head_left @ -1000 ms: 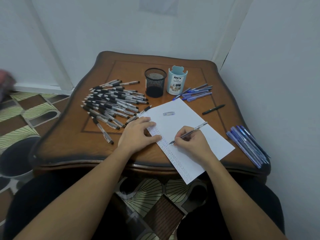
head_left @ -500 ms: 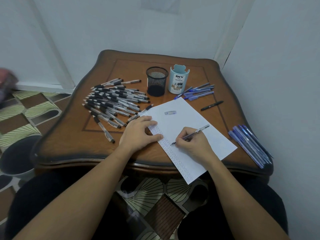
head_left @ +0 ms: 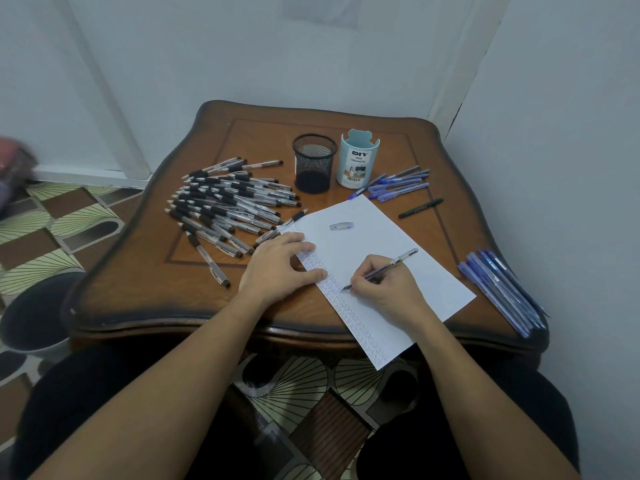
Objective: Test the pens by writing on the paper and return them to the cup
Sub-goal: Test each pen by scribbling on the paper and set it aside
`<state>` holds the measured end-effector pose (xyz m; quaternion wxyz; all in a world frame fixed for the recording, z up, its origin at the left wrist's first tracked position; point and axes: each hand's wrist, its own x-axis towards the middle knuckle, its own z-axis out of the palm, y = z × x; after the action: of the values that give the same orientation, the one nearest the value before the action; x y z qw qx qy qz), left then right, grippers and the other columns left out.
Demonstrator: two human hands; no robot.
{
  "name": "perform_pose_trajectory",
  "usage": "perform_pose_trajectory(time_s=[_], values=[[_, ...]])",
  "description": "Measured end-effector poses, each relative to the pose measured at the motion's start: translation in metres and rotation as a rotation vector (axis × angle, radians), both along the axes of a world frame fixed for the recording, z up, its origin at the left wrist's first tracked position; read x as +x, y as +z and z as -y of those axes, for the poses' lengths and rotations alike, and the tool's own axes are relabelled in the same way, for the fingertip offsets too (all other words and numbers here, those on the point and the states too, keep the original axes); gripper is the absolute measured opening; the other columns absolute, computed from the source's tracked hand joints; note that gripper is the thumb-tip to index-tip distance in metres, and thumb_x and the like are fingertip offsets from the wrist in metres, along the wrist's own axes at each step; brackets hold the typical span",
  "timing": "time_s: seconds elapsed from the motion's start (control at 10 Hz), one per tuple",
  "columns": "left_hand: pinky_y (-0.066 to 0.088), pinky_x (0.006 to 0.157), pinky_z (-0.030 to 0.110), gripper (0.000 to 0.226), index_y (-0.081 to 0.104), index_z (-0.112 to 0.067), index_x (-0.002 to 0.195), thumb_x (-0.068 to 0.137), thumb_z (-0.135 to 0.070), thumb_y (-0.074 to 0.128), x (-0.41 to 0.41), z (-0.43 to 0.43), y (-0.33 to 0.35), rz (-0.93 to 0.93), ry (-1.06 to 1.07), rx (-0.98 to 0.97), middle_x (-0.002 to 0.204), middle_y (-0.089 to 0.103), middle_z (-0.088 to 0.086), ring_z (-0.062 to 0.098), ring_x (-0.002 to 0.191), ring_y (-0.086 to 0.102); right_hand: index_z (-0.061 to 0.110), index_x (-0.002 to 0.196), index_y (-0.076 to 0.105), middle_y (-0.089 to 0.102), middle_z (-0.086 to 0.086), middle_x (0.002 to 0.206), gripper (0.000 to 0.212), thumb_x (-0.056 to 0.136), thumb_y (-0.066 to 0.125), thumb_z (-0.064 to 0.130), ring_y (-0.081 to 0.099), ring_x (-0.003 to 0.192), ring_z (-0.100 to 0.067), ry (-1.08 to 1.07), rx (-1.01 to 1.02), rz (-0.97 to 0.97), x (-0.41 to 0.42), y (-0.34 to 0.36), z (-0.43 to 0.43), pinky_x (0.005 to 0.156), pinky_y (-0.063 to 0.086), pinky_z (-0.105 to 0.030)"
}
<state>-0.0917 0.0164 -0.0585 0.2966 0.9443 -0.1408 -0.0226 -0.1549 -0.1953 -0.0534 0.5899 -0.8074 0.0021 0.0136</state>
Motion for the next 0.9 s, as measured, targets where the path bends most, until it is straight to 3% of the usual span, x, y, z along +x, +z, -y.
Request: perform_pose_trajectory(time_s=[0.6,0.8,0.9], values=[[0.025,0.114,0.041,0.06,0.058,-0.035,0.131,0.077,-0.062,0.068,-0.0024,0.0009,0.0042,0.0,0.0,0.007,0.148,0.043,-0.012,0.009,0.137,0.034,0.005,0.069,0.06,0.059,-0.02,0.067,0.015,0.083,0.064,0.001,0.049,0.062,-0.014,-0.001,-0.035,0.017,-0.0014,0.0,0.0021,0.057,0.036,-0.03],[0.024,0.114,0.041,0.06,0.059,-0.036,0.13,0.077,-0.062,0.068,-0.0025,0.0006,0.0035,-0.006,-0.003,0.003,0.148,0.043,-0.013,0.009,0.137,0.034,0.005,0.068,0.06,0.057,-0.01,0.062,0.016,0.083,0.065,0.001,0.048,0.06,-0.013,-0.003,-0.012,0.011,-0.0022,0.0006,0.0015,0.056,0.036,-0.029],[0.024,0.115,0.041,0.06,0.059,-0.035,0.13,0.077,-0.062,0.068,-0.0021,0.0005,0.0034,-0.002,-0.003,0.002,0.148,0.043,-0.012,0.009,0.137,0.035,0.01,0.065,0.06,0.057,-0.015,0.065,0.021,0.084,0.066,0.001,0.048,0.062,-0.012,-0.024,-0.026,0.026,-0.0022,0.0018,0.0011,0.057,0.036,-0.03]])
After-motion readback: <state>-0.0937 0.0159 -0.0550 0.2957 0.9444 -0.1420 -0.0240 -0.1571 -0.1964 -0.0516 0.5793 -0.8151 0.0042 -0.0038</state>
